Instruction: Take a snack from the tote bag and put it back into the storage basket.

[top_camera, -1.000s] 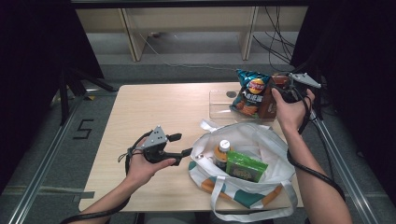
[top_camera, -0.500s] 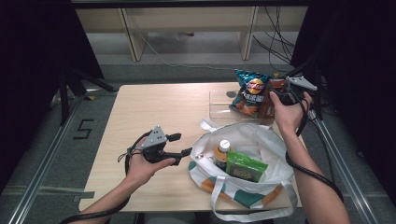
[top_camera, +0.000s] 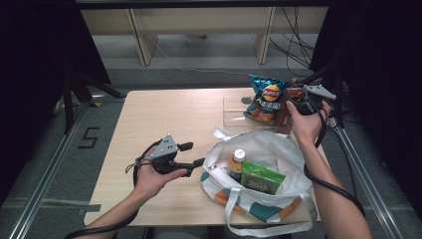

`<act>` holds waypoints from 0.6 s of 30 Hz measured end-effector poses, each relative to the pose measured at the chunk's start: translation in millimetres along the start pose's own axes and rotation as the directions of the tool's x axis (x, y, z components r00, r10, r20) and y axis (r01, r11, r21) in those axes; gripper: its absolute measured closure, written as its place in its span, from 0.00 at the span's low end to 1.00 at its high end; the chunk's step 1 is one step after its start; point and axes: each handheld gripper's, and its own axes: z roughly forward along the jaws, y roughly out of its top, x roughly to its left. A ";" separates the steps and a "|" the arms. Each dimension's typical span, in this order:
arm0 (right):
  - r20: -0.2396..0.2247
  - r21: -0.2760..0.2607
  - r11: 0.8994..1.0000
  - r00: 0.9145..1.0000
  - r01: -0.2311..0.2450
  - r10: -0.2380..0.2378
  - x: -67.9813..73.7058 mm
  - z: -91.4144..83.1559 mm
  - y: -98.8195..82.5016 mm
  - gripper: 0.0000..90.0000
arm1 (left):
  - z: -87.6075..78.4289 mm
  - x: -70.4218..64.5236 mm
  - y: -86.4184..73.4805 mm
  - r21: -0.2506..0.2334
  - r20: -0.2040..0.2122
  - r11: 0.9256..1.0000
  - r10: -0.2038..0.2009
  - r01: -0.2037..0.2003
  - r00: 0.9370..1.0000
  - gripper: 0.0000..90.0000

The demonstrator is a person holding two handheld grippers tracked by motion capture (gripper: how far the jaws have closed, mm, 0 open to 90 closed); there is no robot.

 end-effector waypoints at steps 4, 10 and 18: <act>0.004 0.038 0.999 1.000 -0.021 0.021 2.1 2.1 -6.1 0.43 | -0.2 0.0 0.0 0.000 0.000 1.000 0.001 -0.001 1.000 0.33; -0.004 0.033 0.999 1.000 -0.013 0.013 2.8 2.2 -6.1 0.41 | -0.4 0.0 0.1 0.001 0.000 1.000 0.002 -0.002 1.000 0.33; -0.028 0.062 0.998 0.999 -0.020 0.021 2.3 0.1 -8.4 0.28 | -0.4 0.3 0.3 0.001 -0.002 1.000 0.003 -0.003 1.000 0.33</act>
